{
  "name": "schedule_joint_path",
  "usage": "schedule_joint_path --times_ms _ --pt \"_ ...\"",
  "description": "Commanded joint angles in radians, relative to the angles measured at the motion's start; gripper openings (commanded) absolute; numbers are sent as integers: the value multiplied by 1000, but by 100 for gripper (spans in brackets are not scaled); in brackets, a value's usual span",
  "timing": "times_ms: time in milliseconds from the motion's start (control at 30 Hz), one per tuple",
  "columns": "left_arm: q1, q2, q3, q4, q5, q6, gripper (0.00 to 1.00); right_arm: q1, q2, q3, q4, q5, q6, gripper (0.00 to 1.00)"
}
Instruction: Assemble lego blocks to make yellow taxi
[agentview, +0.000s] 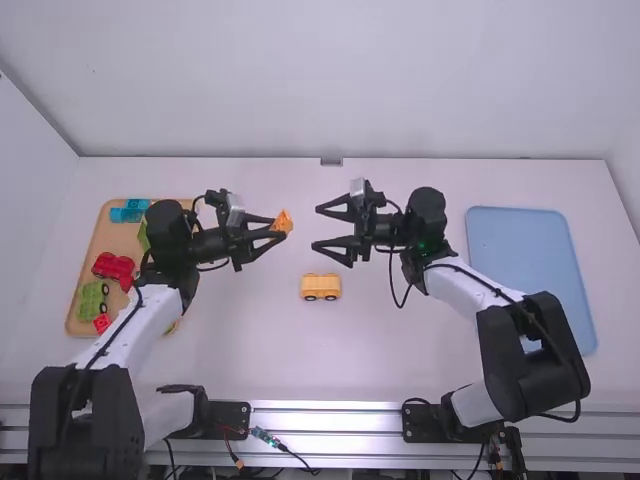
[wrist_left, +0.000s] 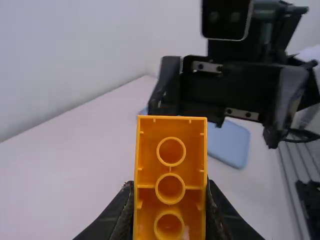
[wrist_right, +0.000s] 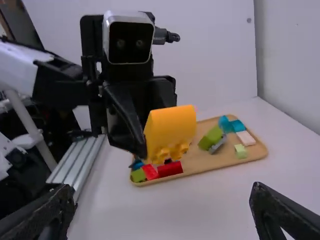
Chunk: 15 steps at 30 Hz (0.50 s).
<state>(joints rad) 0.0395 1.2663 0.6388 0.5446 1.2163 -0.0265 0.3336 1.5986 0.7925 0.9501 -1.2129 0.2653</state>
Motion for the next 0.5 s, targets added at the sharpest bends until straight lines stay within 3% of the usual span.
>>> schedule_joint_path --times_ms 0,233,467 --pt "-37 42 -12 59 39 -92 2 -4 -18 -18 40 5 167 86" --pt "-95 187 -12 431 72 -344 2 9 -18 -21 92 14 232 75" --pt "-117 320 -12 762 22 -587 2 8 -18 -21 157 17 254 71"
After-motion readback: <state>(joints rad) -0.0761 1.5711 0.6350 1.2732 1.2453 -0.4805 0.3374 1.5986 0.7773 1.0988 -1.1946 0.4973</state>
